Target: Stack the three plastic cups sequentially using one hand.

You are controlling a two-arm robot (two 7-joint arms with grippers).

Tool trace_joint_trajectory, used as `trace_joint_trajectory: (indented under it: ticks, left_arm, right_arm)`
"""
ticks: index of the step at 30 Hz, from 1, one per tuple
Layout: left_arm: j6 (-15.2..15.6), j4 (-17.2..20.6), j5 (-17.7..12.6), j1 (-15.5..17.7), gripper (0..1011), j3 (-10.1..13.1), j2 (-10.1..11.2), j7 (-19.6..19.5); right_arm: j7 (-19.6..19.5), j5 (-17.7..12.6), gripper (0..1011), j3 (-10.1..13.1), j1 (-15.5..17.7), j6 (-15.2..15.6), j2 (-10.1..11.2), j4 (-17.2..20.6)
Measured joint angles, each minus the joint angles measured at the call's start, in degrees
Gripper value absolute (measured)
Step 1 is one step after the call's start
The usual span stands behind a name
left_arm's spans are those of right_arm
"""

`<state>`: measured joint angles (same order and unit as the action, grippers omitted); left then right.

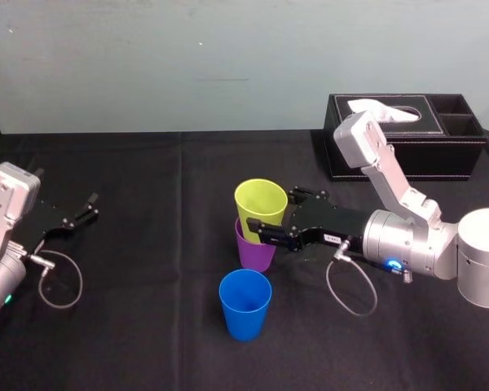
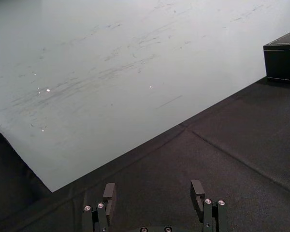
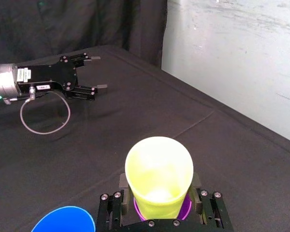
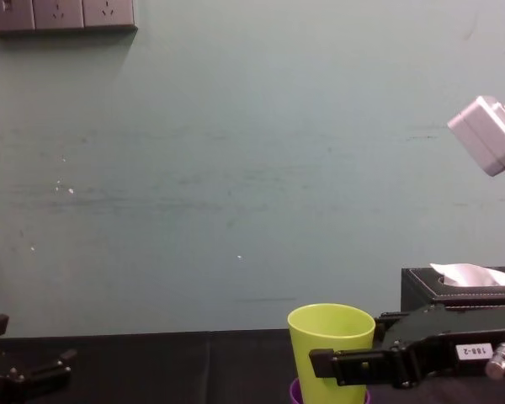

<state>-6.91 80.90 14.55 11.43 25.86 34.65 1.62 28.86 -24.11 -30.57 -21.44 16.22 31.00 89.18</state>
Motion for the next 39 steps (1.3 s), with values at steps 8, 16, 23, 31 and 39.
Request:
trace_joint_trajectory:
  ticks: [8, 16, 23, 31, 39]
  left_arm:
    - [0.00, 0.00, 0.00, 0.00, 1010, 0.00, 0.00, 0.00]
    - [0.00, 0.00, 0.00, 0.00, 1010, 0.00, 0.00, 0.00]
    - [0.00, 0.00, 0.00, 0.00, 1010, 0.00, 0.00, 0.00]
    - [0.00, 0.00, 0.00, 0.00, 1010, 0.00, 0.00, 0.00]
    - [0.00, 0.00, 0.00, 0.00, 1010, 0.00, 0.00, 0.00]
  right_arm:
    - [0.04, 0.00, 729, 0.02, 0.01, -0.01, 0.02, 0.00]
    - [0.05, -0.01, 789, 0.02, 0.00, -0.01, 0.05, 0.04]
    - [0.05, -0.04, 960, 0.02, -0.01, 0.00, 0.08, 0.08]
    - [0.05, -0.08, 1004, 0.02, -0.01, 0.03, 0.11, 0.11]
    - [0.05, -0.09, 1004, 0.02, -0.01, 0.06, 0.11, 0.12]
